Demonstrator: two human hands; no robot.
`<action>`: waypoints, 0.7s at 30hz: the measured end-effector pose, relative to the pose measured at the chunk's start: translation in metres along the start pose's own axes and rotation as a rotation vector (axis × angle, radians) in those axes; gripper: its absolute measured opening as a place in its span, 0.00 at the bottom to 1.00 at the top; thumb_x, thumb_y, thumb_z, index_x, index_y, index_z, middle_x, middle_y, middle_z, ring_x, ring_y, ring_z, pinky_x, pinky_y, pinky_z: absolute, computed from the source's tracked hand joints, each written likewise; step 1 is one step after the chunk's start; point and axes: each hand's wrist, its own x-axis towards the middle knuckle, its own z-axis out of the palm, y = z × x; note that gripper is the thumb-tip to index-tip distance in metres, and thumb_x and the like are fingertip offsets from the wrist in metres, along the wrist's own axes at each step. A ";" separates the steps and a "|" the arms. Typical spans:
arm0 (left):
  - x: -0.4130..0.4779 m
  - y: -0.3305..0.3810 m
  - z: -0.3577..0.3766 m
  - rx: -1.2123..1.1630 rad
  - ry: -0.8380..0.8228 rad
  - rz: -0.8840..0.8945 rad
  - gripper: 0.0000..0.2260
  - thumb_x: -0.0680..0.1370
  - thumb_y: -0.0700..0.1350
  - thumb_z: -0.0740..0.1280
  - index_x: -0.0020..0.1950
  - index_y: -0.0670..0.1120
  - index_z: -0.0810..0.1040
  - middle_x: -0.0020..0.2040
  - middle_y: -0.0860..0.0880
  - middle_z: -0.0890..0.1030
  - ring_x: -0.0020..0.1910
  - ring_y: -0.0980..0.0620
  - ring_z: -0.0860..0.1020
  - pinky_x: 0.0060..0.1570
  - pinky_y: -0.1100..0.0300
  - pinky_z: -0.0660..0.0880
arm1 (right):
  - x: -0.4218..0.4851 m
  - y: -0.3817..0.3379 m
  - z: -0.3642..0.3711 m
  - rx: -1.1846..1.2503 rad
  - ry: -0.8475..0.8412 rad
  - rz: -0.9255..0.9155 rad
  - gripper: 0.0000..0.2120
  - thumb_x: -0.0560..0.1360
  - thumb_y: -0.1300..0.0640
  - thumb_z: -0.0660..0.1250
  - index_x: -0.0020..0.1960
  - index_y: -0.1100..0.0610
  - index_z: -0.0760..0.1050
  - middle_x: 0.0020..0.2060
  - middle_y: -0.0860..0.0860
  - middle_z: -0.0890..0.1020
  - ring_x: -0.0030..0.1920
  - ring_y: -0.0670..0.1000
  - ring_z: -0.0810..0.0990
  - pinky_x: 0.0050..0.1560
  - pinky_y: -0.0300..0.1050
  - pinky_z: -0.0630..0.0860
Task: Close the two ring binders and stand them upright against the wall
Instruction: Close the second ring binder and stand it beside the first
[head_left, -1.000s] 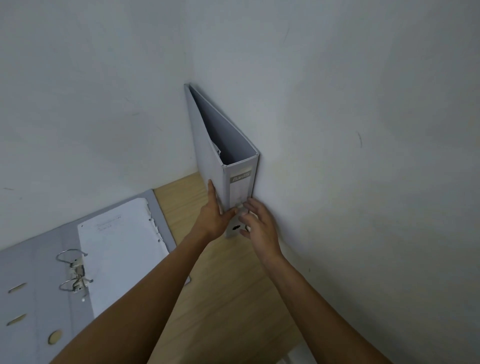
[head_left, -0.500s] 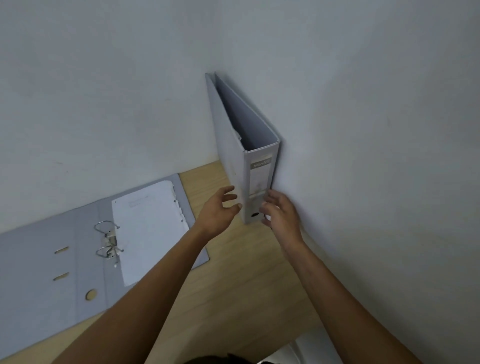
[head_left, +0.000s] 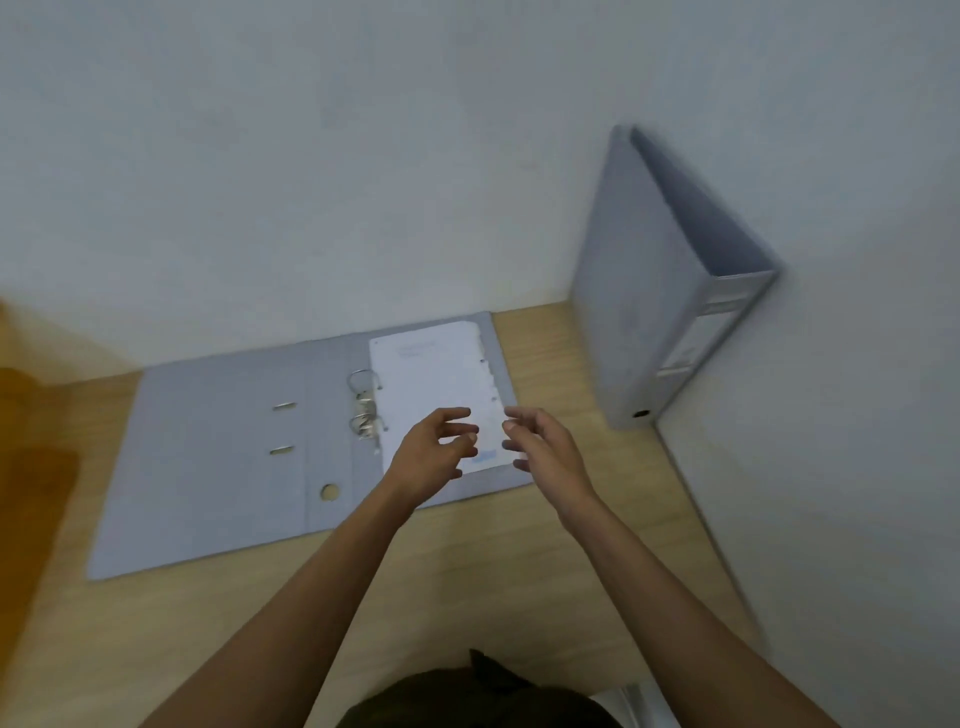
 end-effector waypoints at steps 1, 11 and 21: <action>-0.005 -0.011 -0.017 -0.012 0.019 -0.016 0.17 0.82 0.44 0.65 0.72 0.47 0.73 0.63 0.47 0.82 0.57 0.47 0.84 0.56 0.50 0.81 | -0.003 0.001 0.019 -0.006 -0.018 0.014 0.11 0.80 0.53 0.65 0.62 0.49 0.79 0.57 0.48 0.82 0.55 0.48 0.84 0.55 0.48 0.80; -0.045 -0.123 -0.166 -0.173 0.203 -0.166 0.16 0.82 0.46 0.65 0.70 0.49 0.74 0.61 0.49 0.82 0.56 0.51 0.83 0.53 0.52 0.81 | -0.017 0.022 0.183 -0.184 -0.252 0.101 0.11 0.81 0.51 0.65 0.63 0.48 0.77 0.55 0.44 0.81 0.54 0.46 0.83 0.57 0.49 0.80; -0.078 -0.225 -0.296 -0.070 0.413 -0.365 0.21 0.81 0.44 0.66 0.74 0.46 0.70 0.72 0.46 0.74 0.64 0.46 0.77 0.62 0.46 0.78 | 0.007 0.039 0.310 -0.408 -0.452 0.071 0.19 0.81 0.49 0.64 0.70 0.48 0.74 0.67 0.45 0.77 0.69 0.49 0.74 0.62 0.41 0.72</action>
